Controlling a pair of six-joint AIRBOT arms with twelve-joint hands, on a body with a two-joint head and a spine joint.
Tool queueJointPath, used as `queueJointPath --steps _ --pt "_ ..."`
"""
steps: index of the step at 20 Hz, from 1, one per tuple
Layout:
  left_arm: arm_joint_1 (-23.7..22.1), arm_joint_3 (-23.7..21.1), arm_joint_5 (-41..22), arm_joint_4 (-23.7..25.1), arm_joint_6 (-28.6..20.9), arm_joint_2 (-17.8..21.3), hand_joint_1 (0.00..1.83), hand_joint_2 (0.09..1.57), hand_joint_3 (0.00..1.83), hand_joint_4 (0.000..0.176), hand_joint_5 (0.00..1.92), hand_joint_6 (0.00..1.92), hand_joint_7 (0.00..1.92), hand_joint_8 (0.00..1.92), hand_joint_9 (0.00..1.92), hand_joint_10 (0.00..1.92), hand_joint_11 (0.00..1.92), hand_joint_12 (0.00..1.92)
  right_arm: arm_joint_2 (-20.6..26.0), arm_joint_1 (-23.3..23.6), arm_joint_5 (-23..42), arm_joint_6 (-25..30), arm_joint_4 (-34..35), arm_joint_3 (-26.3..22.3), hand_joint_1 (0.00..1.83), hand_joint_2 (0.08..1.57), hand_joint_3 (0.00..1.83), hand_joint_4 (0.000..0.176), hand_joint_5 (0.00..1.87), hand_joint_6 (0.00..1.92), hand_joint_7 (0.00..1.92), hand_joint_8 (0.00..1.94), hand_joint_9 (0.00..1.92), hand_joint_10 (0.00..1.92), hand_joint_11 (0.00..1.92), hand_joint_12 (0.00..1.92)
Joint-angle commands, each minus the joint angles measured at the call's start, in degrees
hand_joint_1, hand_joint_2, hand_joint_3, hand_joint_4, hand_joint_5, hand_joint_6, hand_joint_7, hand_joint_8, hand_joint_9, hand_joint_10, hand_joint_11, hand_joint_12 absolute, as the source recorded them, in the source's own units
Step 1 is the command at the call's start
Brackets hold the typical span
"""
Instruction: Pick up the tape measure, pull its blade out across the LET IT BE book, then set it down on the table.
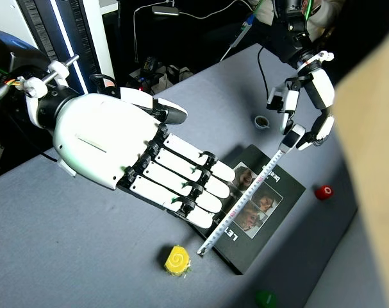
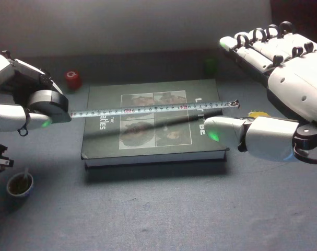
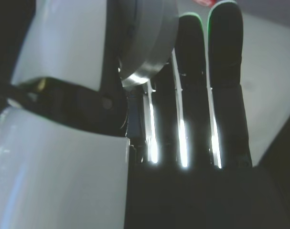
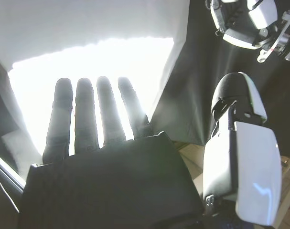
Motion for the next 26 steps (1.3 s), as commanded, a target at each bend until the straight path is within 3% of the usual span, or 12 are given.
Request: queueJointPath --steps 1,4,26 --pt "-0.16 0.62 -7.48 -0.71 -0.88 -0.2 1.38 1.1 0.0 0.0 1.04 0.67 1.04 0.93 0.86 1.32 0.81 1.13 0.18 0.29 4.77 0.41 -3.77 -0.19 0.0 1.06 0.01 0.0 0.0 0.0 0.0 0.0 0.0 0.0 0.0 0.16" --pt "0.43 2.0 -8.45 -0.24 -2.0 -0.9 1.38 1.1 0.0 0.0 1.03 0.68 1.05 0.92 0.86 1.32 0.81 1.12 0.18 0.29 4.58 0.43 -3.82 -0.2 0.0 1.07 0.0 0.0 0.0 0.0 0.0 0.0 0.0 0.0 0.0 0.27" --pt "4.68 10.36 -12.25 5.61 -9.82 -4.1 1.38 1.11 0.0 0.0 1.01 0.73 1.03 0.93 0.87 1.32 0.81 1.13 0.19 -0.07 4.25 0.41 -4.37 -0.21 0.0 1.08 0.0 0.0 0.0 0.0 0.0 0.0 0.0 0.0 0.0 0.24"
